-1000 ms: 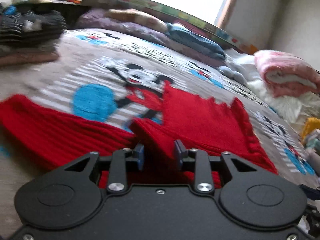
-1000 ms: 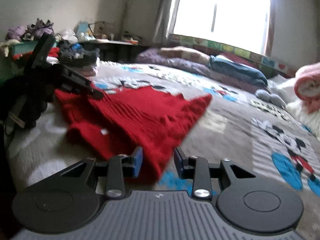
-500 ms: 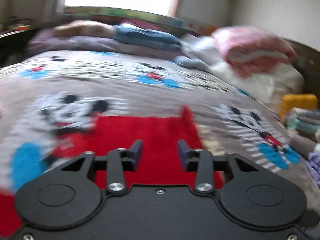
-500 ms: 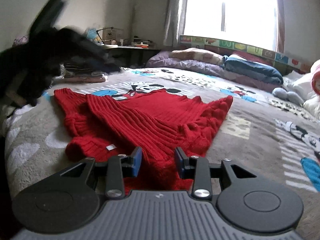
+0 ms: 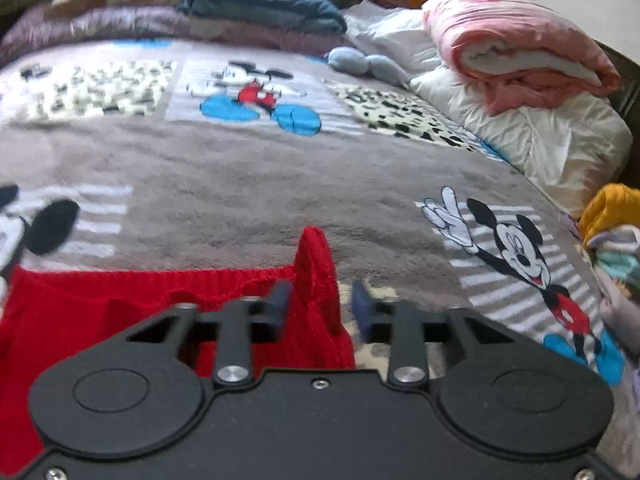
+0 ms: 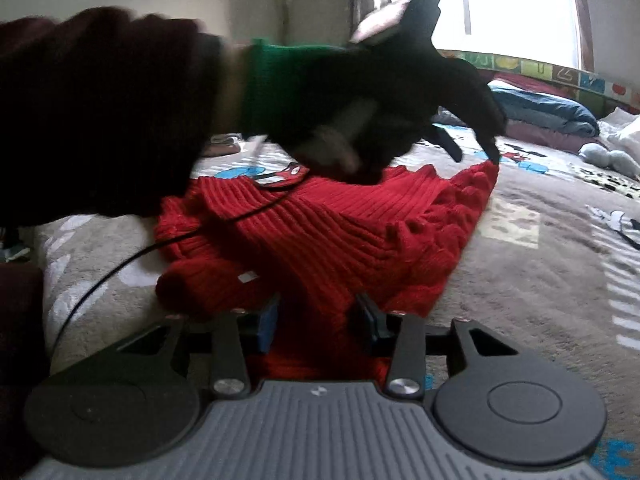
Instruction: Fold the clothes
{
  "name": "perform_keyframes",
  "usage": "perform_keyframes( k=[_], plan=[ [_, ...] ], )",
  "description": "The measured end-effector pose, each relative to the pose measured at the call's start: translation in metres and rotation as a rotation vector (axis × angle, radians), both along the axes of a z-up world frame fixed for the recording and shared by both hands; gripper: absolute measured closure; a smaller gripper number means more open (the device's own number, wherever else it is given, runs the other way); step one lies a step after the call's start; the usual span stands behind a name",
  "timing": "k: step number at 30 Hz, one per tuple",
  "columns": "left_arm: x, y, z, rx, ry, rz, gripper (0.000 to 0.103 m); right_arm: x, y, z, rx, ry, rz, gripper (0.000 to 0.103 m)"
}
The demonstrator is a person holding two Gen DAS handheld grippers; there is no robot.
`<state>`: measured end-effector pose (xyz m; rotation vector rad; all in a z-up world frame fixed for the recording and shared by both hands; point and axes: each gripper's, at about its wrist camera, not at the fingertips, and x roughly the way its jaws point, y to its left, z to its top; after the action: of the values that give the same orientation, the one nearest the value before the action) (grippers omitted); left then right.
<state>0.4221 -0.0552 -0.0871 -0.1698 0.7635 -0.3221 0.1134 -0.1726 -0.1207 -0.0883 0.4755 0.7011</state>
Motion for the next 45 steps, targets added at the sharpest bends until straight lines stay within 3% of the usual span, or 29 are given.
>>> perform_keyframes(
  k=[3, 7, 10, 12, 17, 22, 25, 29, 32, 37, 41, 45],
  plan=[
    [0.003, 0.015, -0.009, -0.066, 0.028, 0.047, 0.095, 0.001, -0.002, -0.001, 0.013, 0.014, 0.009, 0.059],
    [-0.003, 0.053, -0.029, -0.262, 0.048, 0.137, 0.095, 0.004, -0.002, 0.0, 0.022, 0.027, 0.015, 0.057],
    [0.003, 0.059, -0.039, -0.279, 0.098, 0.176, 0.095, 0.005, -0.003, 0.0, 0.029, 0.034, 0.019, 0.056],
    [0.006, 0.05, -0.035, -0.212, 0.102, 0.162, 0.089, 0.005, -0.004, 0.0, 0.031, 0.036, 0.019, 0.056],
    [0.013, 0.035, -0.02, -0.061, 0.096, 0.108, 0.087, 0.005, -0.005, 0.0, 0.034, 0.042, 0.023, 0.055],
    [-0.007, 0.032, 0.006, 0.045, -0.041, 0.071, 0.086, 0.004, -0.004, 0.001, 0.026, 0.036, 0.024, 0.054],
    [-0.006, 0.02, 0.01, 0.086, -0.069, 0.006, 0.086, 0.003, -0.003, 0.001, 0.018, 0.029, 0.024, 0.054],
    [0.016, 0.002, -0.009, 0.122, -0.025, -0.022, 0.086, 0.002, -0.002, 0.0, 0.013, 0.024, 0.024, 0.054],
    [0.034, -0.007, -0.031, 0.173, 0.017, -0.031, 0.077, 0.004, -0.004, 0.0, 0.021, 0.032, 0.029, 0.053],
    [0.037, -0.012, -0.02, 0.197, 0.014, -0.023, 0.076, 0.006, -0.004, -0.001, 0.029, 0.043, 0.049, 0.049],
    [-0.003, 0.006, 0.003, 0.168, -0.047, -0.004, 0.06, 0.008, -0.004, -0.001, 0.035, 0.048, 0.053, 0.048],
    [-0.057, 0.044, 0.025, 0.095, -0.081, 0.054, 0.059, 0.005, -0.002, -0.001, 0.019, 0.034, 0.052, 0.047]
  ],
)
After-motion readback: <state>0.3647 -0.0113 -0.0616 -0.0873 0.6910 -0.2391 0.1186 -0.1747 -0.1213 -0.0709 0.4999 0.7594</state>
